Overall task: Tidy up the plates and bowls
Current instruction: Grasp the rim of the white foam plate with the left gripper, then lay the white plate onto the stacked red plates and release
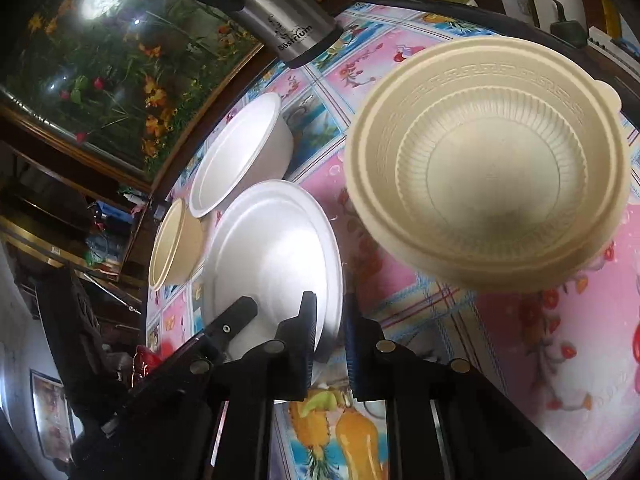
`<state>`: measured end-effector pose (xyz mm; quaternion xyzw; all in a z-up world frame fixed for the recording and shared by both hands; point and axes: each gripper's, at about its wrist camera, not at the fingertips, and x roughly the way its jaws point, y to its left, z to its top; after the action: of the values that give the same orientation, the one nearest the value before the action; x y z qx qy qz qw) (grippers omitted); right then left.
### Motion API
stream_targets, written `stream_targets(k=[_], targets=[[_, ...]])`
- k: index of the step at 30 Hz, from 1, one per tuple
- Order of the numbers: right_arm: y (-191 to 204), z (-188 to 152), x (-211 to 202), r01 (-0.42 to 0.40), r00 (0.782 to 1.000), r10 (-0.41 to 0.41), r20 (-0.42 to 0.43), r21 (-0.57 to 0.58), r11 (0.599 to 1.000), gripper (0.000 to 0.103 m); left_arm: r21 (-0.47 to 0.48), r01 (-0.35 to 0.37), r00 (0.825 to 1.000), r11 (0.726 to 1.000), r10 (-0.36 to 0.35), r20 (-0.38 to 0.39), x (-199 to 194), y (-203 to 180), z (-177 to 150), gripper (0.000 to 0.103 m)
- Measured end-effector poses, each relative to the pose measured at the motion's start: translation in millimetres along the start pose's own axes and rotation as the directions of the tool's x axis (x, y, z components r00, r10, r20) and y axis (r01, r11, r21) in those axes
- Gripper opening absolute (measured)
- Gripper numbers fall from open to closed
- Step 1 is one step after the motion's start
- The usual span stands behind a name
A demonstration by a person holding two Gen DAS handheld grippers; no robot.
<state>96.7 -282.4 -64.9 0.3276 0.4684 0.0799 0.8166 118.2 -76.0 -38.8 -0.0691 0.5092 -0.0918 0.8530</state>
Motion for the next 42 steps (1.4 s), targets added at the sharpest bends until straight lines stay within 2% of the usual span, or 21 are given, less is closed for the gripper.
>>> stream_targets(k=[4,15,30,37,42], targets=[[10.3,-10.0,-6.5,0.002,1.000,-0.001,0.009,-0.033,0.999,0.012,0.007,-0.013,0.999,1.000,0.013,0.044,-19.4,3.8,-11.5,0.011],[56.3,-53.3,-22.8,0.010,1.000,-0.008,0.008,-0.168,0.986,0.012,-0.074,-0.006,0.996,0.997,0.013,0.093,-62.5,45.3,-42.3,0.011],[128.6,-102.6,-31.4,-0.001,1.000,0.006,0.011,-0.352,0.936,0.011,-0.166,-0.029,0.982,0.986,0.059,0.179,-120.3,102.3,-71.9,0.012],[168.4,-119.7,-26.2,-0.028,1.000,0.026,-0.010,-0.434,0.900,0.011,-0.229,-0.067,0.969,0.971,0.118,0.217,-145.6,133.4,-83.6,0.012],[199.0,-135.3,-16.3,-0.057,0.998,0.044,-0.038,-0.488,0.871,0.011,-0.279,-0.109,0.953,0.954,0.180,0.243,-163.7,160.7,-91.2,0.012]])
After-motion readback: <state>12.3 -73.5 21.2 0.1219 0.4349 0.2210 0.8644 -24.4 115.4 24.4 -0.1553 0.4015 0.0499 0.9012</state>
